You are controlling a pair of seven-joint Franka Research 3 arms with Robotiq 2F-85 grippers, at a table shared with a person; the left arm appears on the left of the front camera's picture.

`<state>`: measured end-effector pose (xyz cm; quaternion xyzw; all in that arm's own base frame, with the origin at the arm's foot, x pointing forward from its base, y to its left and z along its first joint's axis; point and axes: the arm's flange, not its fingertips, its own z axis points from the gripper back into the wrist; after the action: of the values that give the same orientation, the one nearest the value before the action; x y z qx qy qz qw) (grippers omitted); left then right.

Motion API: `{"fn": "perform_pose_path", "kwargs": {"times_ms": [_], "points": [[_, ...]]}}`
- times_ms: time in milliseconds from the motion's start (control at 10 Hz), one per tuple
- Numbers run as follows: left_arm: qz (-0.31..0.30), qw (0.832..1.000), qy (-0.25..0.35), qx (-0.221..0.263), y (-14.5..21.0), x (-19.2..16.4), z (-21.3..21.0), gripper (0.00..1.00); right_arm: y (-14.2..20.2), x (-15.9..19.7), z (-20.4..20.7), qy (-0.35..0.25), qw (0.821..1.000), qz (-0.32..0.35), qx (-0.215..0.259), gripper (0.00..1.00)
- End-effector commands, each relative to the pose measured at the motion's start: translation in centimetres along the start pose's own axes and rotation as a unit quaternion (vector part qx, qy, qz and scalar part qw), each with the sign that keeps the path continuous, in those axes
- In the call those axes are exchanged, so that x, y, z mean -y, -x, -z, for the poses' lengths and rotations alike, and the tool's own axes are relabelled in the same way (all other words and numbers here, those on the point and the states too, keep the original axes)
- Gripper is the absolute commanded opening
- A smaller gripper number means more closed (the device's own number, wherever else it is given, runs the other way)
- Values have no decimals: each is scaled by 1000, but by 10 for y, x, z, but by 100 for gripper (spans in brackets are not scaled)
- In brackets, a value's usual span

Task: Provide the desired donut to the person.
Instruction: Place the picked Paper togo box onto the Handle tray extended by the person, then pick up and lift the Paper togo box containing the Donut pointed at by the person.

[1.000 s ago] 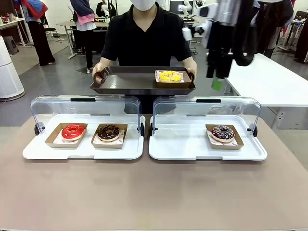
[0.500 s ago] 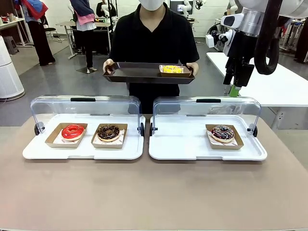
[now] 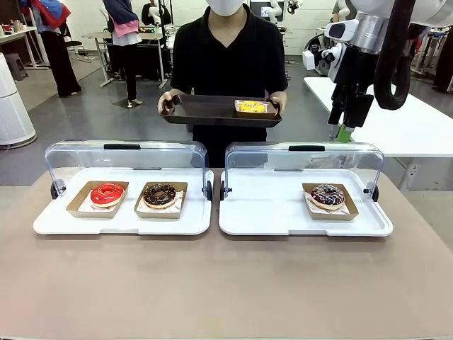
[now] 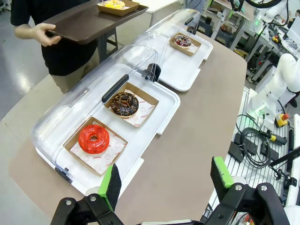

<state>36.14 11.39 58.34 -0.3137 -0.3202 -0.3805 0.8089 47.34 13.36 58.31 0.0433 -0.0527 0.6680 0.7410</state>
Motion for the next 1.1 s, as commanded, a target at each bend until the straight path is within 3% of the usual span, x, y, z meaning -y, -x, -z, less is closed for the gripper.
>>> {"fn": "perform_pose_path", "kwargs": {"times_ms": [0,900,1000], "points": [[5,1000,2,-2,1,1,0,100,-1,-1,0,-2,1000,-1,-1,100],[5,1000,2,-2,1,1,0,100,0,0,0,0,1000,0,0,100],[5,1000,2,-2,1,1,0,100,19,4,-10,-6,998,-5,57,100]]}}
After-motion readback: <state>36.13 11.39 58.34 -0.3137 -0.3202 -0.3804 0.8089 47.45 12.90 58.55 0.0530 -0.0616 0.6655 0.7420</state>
